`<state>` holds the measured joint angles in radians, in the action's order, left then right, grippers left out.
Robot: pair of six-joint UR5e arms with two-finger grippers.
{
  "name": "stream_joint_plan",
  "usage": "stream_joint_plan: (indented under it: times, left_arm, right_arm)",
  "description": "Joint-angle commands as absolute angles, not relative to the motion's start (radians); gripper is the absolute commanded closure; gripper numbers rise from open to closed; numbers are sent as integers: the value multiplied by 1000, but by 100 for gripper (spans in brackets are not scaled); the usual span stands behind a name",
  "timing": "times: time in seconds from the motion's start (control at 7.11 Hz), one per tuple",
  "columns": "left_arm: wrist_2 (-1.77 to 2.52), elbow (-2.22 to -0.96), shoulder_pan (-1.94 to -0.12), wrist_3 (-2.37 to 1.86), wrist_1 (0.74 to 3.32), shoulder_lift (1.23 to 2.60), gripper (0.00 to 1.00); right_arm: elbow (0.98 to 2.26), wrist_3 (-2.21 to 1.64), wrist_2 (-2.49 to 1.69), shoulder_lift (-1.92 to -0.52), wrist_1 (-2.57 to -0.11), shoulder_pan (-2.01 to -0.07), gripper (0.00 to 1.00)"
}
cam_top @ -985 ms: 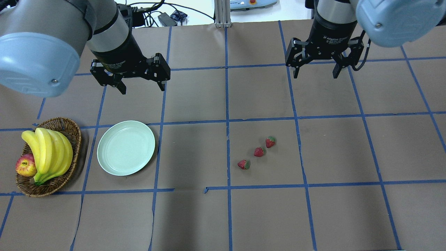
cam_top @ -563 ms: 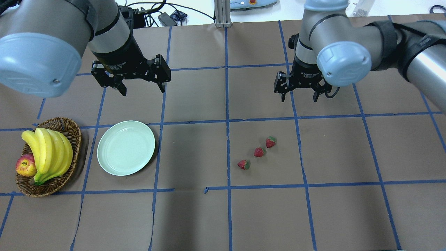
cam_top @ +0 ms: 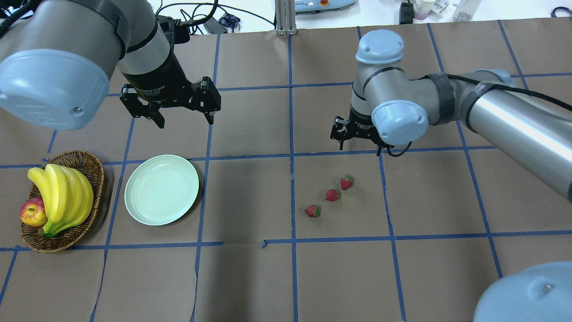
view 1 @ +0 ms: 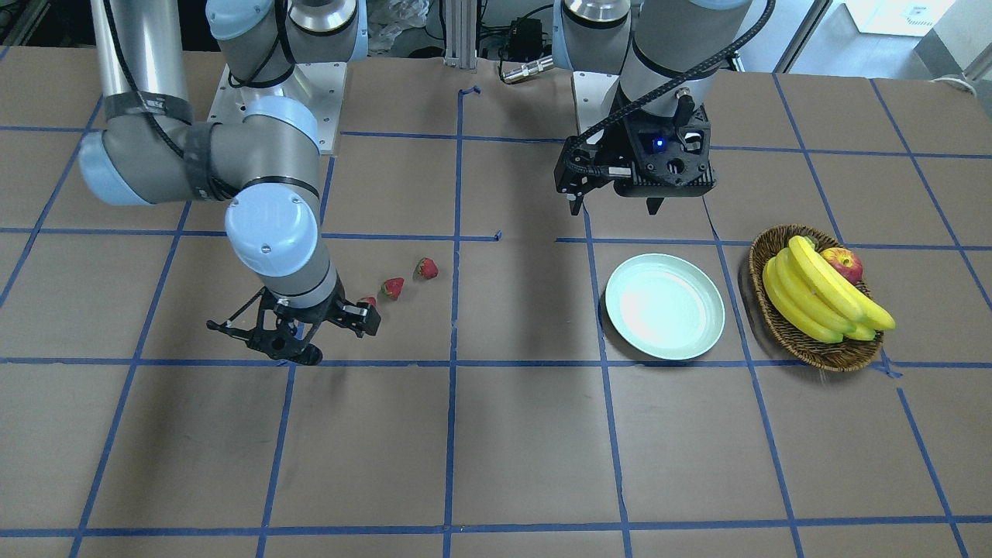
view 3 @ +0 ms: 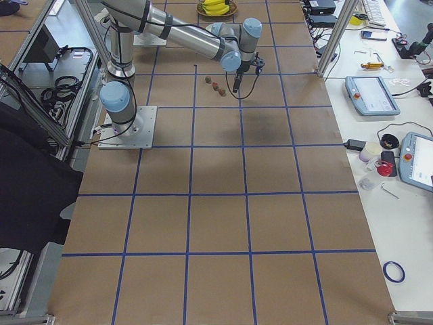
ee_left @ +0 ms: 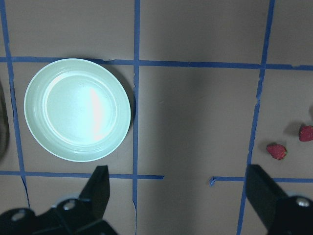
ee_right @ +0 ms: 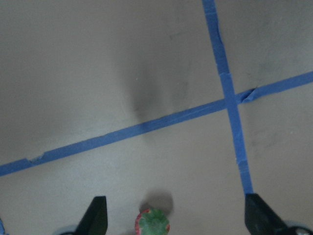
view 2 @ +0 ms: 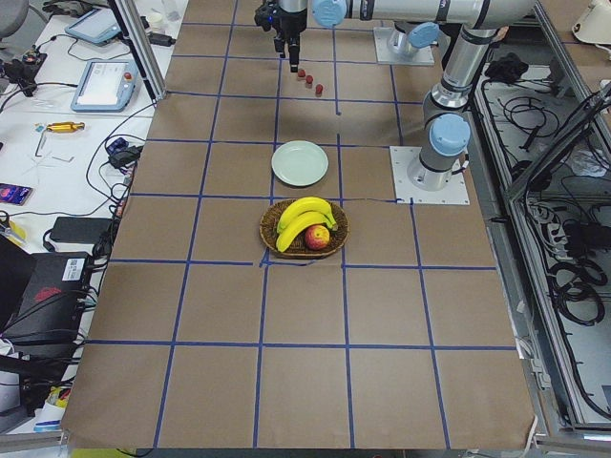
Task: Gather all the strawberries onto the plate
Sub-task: 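Lower the right gripper down over the three red strawberries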
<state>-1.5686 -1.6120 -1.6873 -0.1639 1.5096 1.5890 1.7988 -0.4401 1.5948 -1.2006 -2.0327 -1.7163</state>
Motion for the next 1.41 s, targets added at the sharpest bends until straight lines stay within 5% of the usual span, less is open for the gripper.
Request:
stream_joint_plan:
  times: [0.0, 0.42, 0.56, 1.13, 1.27]
  left_arm:
    - [-1568, -1614, -1687, -161, 1511, 1588, 0]
    - [-1568, -1614, -1687, -166, 1506, 1589, 0]
    - [-1568, -1614, -1687, -167, 1502, 1592, 0]
    - [-1568, -1614, -1687, -169, 1499, 1592, 0]
    - [-1568, -1612, -1687, -169, 1499, 1592, 0]
  right_arm:
    - [1906, -509, 1601, -1181, -2173, -1746, 0]
    - [1942, -594, 1605, -1178, -2183, -1744, 4]
    - [1948, -594, 1597, -1180, -2181, -1746, 23]
    - [1959, -603, 1586, -1184, -2180, -1747, 40]
    - [1959, -613, 1585, -1186, -2177, -1750, 53]
